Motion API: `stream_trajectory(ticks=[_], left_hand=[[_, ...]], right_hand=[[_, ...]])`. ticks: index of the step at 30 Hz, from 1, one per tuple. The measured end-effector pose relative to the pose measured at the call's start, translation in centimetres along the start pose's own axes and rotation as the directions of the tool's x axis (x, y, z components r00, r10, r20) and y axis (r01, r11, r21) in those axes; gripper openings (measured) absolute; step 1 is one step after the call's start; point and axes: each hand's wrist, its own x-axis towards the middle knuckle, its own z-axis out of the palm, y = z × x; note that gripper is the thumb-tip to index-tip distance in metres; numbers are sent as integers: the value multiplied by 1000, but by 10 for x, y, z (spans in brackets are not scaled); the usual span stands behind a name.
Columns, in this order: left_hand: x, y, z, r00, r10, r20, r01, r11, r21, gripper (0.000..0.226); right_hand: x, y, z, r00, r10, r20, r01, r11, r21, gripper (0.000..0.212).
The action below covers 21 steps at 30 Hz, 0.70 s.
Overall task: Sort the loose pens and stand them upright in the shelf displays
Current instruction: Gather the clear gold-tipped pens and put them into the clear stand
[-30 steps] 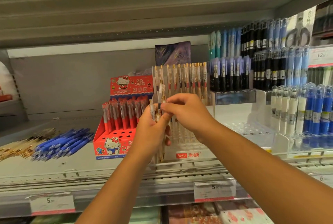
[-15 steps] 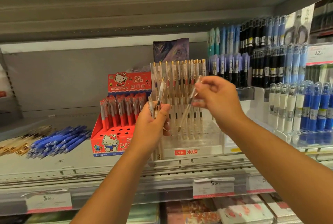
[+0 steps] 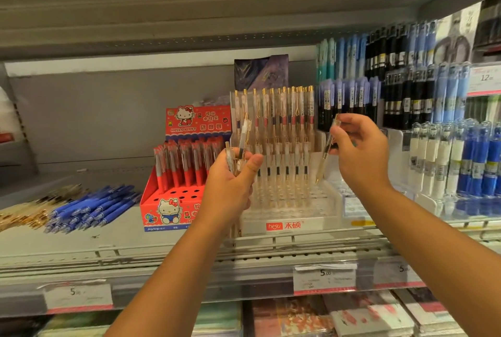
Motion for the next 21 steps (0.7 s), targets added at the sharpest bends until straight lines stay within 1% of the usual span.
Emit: stream_trajectory(ticks=[2, 5, 8, 11, 17, 21], left_hand=[[0, 0, 0, 1000, -5, 2, 5, 1000, 8, 32], [0, -1, -1, 1000, -14, 6, 13, 999, 33, 15], [1, -4, -1, 1000, -13, -7, 14, 999, 51, 5], [1, -5, -1, 1000, -15, -8, 15, 999, 46, 5], [1, -3, 0, 1000, -11, -21, 12, 1000, 26, 8], [0, -3, -1, 1000, 17, -10, -17, 1000, 21, 8]], right_hand=[[1, 3, 2, 999, 19, 34, -19, 1000, -22, 17], [1, 6, 2, 995, 37, 88, -32, 998, -60, 18], [0, 11, 3, 985, 53, 164, -27, 987, -158, 19], [-2, 14, 7, 969, 101, 224, -42, 966, -255, 17], [-2, 14, 7, 980, 67, 186, 2, 937, -349, 14], [-1, 11, 4, 984, 35, 172, 48, 890, -454, 14]])
